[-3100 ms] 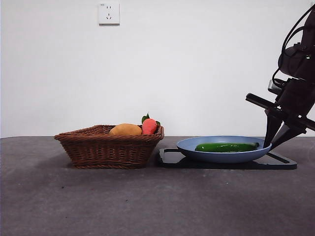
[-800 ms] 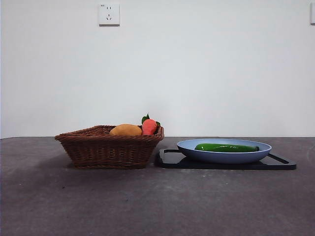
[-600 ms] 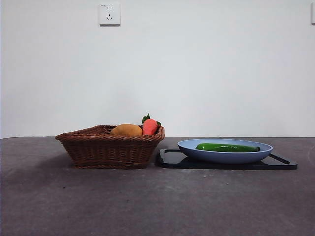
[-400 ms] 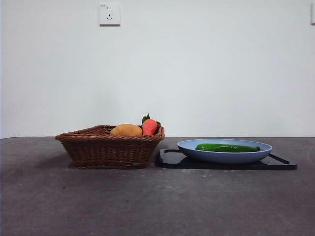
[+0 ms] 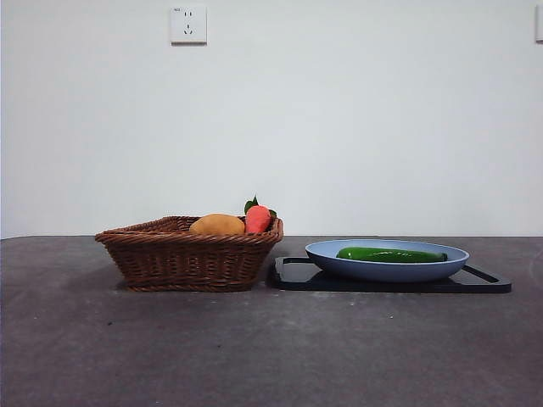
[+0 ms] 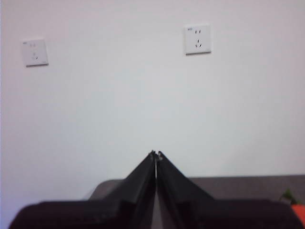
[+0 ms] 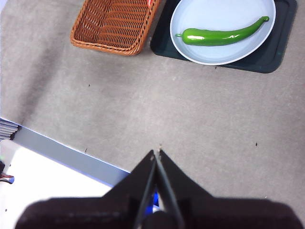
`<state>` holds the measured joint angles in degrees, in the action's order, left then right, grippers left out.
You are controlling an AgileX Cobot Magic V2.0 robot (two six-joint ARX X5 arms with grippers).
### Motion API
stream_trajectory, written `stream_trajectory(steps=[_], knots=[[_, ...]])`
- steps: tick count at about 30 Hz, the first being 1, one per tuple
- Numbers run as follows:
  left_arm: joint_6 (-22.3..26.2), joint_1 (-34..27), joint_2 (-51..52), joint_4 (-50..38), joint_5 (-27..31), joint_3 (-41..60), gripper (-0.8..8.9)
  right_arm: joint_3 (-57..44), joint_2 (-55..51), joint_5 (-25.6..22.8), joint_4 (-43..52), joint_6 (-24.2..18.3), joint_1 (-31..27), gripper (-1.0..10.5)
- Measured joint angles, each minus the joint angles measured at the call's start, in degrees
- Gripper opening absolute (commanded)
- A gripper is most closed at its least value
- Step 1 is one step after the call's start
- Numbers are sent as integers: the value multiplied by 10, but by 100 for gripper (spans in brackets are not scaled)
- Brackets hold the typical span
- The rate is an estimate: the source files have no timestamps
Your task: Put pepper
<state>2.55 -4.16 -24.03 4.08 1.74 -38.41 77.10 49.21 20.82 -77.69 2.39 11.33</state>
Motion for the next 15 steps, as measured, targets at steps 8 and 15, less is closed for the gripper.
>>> stream_trajectory(steps=[8, 15], knots=[[-12, -15, 120, -20, 0, 192, 8, 0, 0, 0, 0, 0, 0, 11], [-46, -21, 176, -21, 0, 291, 8, 0, 0, 0, 0, 0, 0, 11]])
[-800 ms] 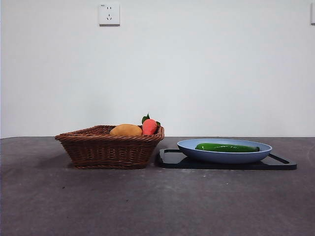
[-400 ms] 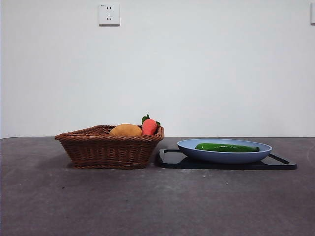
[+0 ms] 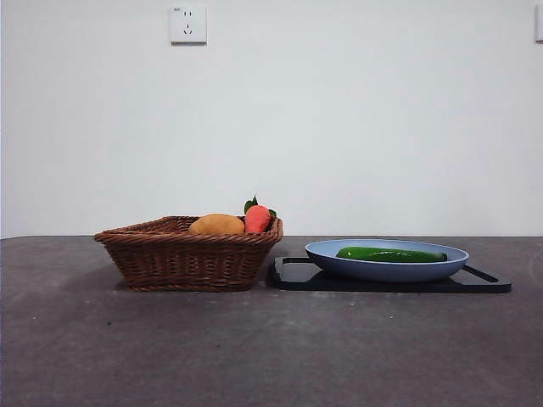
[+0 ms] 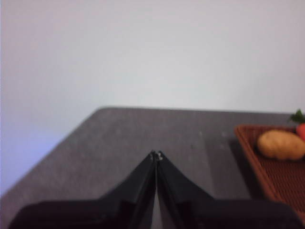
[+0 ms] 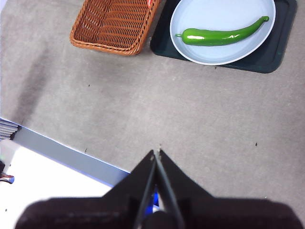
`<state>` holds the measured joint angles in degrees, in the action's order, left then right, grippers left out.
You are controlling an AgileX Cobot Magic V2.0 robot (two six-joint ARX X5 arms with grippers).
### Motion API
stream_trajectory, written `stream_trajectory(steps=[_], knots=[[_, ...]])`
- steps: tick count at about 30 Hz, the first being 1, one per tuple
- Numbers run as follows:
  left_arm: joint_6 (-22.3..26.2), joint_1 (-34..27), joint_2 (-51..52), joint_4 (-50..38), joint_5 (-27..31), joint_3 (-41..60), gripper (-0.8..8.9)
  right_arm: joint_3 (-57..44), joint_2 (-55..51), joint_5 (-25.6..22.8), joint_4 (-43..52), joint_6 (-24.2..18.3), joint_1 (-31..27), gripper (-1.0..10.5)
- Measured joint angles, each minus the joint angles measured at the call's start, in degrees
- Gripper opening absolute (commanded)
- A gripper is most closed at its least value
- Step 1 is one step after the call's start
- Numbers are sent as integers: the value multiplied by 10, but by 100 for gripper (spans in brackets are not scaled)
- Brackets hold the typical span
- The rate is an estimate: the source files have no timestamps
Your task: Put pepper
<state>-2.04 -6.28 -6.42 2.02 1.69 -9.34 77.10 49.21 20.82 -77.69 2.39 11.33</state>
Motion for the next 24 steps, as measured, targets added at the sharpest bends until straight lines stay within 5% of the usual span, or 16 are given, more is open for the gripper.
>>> stream_trajectory(steps=[24], knots=[[-36, 0, 59, 15, -3, 83, 8, 0, 0, 0, 0, 0, 0, 11]])
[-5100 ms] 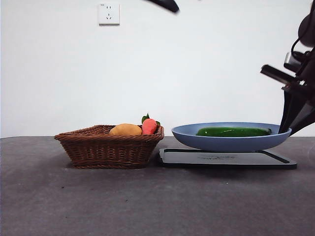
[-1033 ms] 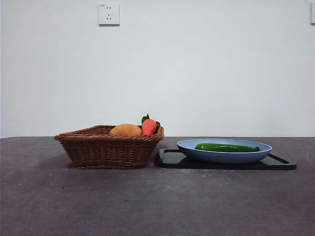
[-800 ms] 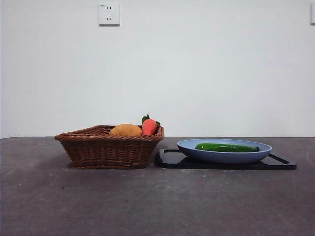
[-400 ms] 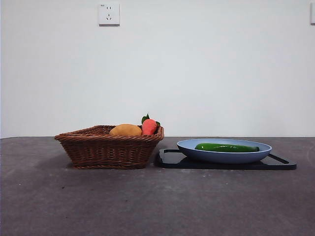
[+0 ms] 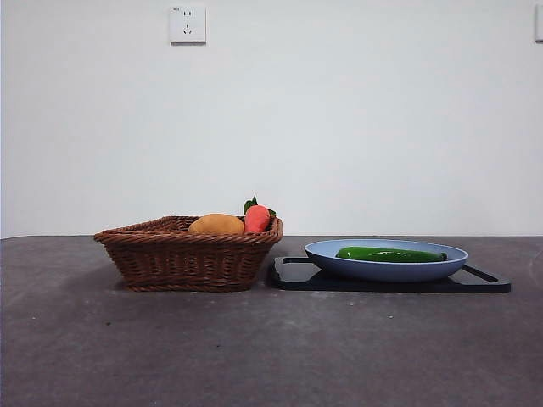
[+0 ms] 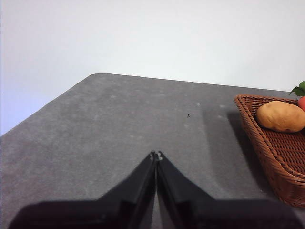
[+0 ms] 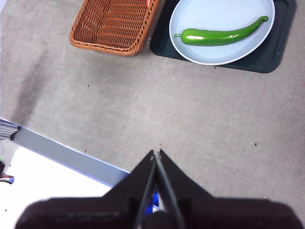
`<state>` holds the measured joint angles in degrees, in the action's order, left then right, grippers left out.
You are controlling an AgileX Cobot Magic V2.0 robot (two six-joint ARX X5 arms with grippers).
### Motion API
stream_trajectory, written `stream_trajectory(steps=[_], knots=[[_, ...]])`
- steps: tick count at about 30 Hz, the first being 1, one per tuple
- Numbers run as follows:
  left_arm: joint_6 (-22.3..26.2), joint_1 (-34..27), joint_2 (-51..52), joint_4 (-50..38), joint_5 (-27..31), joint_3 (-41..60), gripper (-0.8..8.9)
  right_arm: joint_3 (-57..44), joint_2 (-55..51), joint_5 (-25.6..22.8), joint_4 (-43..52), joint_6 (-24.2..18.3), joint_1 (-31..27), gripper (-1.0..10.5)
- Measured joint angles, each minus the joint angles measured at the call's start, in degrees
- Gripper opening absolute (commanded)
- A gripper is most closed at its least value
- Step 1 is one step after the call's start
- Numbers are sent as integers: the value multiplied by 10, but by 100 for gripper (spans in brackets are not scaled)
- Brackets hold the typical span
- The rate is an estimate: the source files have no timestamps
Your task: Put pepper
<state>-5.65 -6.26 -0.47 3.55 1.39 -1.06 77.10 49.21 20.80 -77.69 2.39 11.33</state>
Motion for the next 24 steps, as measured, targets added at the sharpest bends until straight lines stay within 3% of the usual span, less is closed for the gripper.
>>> stream_trajectory(steps=[13, 16, 20, 24], knots=[[0, 0, 0, 0, 0, 0, 8, 0, 0, 0, 0, -1, 0, 11], [0, 0, 0, 0, 0, 0, 8, 0, -1, 0, 3, -25, -2, 11], [0, 0, 0, 0, 0, 0, 8, -20, -45, 0, 92, -57, -28, 11], [0, 0, 0, 0, 0, 0, 8, -98, -126, 0, 235, -59, -57, 11]])
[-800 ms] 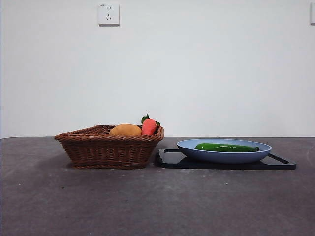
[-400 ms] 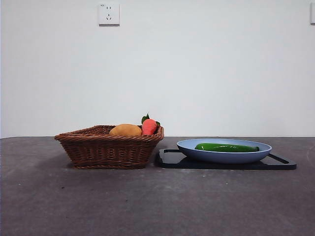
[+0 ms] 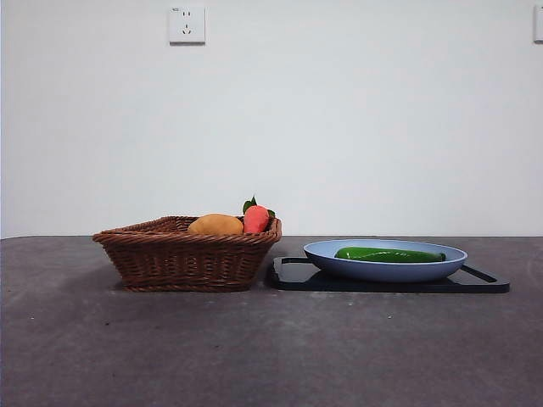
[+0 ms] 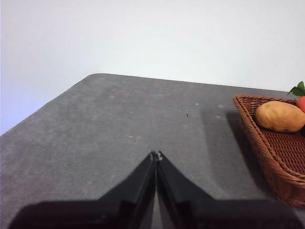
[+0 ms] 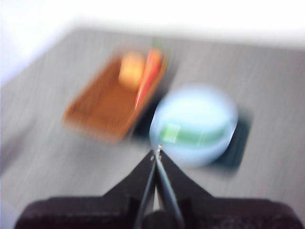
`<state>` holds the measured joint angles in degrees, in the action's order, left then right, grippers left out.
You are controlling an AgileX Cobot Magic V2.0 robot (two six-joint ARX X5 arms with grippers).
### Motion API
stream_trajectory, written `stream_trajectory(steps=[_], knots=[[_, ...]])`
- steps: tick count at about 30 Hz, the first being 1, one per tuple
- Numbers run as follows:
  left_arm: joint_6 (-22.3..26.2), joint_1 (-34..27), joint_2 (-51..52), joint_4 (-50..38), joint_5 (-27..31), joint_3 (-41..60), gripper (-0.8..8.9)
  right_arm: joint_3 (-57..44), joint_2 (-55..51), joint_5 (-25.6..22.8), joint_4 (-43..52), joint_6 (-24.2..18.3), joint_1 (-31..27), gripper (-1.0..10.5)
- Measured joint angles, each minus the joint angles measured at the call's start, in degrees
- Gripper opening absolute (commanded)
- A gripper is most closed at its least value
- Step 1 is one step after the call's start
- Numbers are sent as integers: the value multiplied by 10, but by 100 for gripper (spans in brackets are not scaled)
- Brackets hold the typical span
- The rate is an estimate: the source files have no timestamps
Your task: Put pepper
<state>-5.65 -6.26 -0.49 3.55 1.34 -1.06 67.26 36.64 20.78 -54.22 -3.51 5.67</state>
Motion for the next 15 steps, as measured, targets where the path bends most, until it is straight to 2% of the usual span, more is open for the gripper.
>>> stream_trajectory(steps=[3, 7, 11, 15], knots=[[0, 0, 0, 0, 0, 0, 8, -91, -61, -2, 107, 2, -15, 11], [0, 0, 0, 0, 0, 0, 8, -242, -135, -52, 245, 5, -19, 11], [0, 0, 0, 0, 0, 0, 8, -388, -212, -66, 372, 17, -19, 11], [0, 0, 0, 0, 0, 0, 8, -504, -276, -103, 433, 42, -19, 11]])
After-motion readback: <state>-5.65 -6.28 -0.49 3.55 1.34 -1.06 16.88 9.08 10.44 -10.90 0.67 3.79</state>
